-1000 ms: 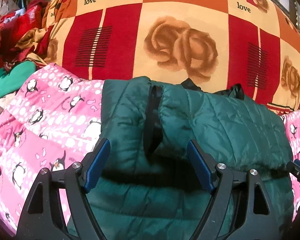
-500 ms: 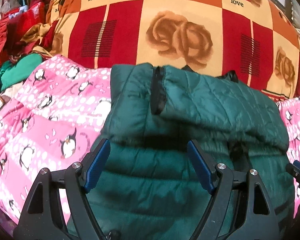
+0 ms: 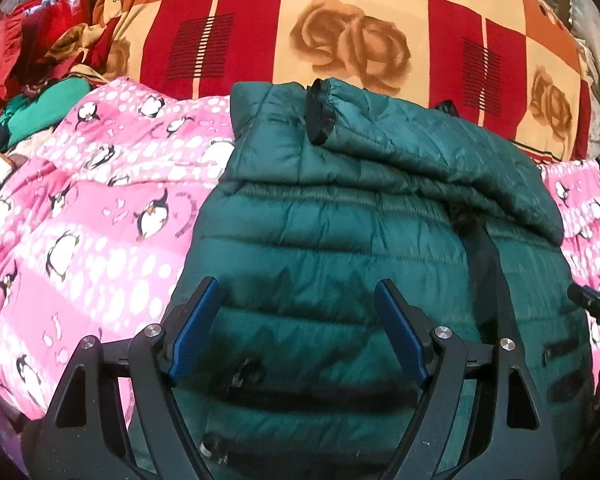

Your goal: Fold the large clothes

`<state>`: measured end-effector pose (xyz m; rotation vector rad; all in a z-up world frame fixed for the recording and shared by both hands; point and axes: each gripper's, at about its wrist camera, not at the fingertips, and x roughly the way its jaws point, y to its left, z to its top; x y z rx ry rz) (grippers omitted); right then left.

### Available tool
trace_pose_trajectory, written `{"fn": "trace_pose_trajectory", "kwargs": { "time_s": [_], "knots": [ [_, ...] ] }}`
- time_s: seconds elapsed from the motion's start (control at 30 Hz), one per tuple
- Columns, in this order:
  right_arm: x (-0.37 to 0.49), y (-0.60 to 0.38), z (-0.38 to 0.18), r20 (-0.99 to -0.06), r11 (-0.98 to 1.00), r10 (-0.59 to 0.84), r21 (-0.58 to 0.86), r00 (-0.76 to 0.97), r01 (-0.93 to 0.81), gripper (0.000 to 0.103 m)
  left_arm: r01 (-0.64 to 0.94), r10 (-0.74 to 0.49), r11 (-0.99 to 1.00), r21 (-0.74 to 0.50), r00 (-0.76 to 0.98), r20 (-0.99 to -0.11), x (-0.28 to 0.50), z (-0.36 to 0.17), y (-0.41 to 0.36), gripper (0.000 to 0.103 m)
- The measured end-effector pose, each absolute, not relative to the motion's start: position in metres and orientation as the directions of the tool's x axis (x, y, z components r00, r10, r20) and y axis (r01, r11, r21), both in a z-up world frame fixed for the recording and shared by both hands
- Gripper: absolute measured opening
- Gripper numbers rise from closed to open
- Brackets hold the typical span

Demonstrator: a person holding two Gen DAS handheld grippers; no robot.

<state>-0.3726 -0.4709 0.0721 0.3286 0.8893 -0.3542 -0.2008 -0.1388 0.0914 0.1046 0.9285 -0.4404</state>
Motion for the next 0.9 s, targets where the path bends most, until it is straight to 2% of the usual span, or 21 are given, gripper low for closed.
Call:
{"fn": "trace_pose_trajectory", "kwargs": {
  "time_s": [0.53,0.9],
  "knots": [
    [-0.429,-0.458,0.070,-0.827,0.900,-0.125,0.138,0.548,0.413,0.082,0.404,-0.315,0.906,-0.129,0.437,-0.842,-0.233,0.082,-0.077,0.080],
    [-0.468,-0.454,0.061,-0.854,0.895,-0.094,0.153,0.512,0.419,0.082,0.357,-0.338,0.912,-0.202,0.376,-0.863,-0.245,0.075,-0.045,0.080]
  ]
}}
